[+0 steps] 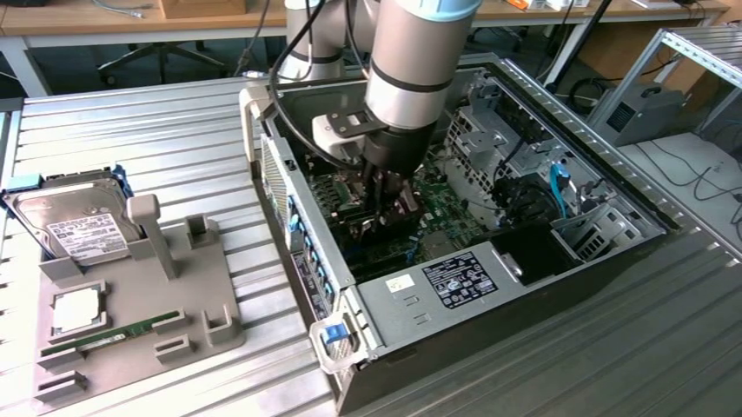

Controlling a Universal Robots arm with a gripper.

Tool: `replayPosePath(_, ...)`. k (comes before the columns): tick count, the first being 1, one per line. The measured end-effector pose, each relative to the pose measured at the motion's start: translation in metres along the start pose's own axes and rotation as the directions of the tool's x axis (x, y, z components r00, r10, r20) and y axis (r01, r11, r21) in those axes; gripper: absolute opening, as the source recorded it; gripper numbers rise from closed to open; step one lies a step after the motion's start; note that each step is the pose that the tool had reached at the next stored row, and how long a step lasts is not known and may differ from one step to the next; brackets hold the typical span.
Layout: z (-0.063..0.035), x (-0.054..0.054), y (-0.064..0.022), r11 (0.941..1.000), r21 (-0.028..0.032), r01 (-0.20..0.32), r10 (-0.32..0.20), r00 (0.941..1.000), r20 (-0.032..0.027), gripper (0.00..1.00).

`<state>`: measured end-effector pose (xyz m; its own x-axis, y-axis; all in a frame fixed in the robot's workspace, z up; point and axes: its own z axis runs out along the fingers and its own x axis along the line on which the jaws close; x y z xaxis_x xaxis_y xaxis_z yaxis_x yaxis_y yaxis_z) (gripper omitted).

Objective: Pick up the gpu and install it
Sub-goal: 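Insert the gpu into the slot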

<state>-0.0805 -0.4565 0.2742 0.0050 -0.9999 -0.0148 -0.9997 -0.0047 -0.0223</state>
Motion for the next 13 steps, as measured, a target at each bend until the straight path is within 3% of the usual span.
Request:
replayPosePath(5,-0.0009,0.0000,0.0000,1.0000,0.0001,0.000,0.000,1.0000,0.0001,0.40)
replayPosePath(13,0.0061,0.0001,0.0002,1.0000,0.0000,0.000,0.000,1.0000,-0.0001,0.40)
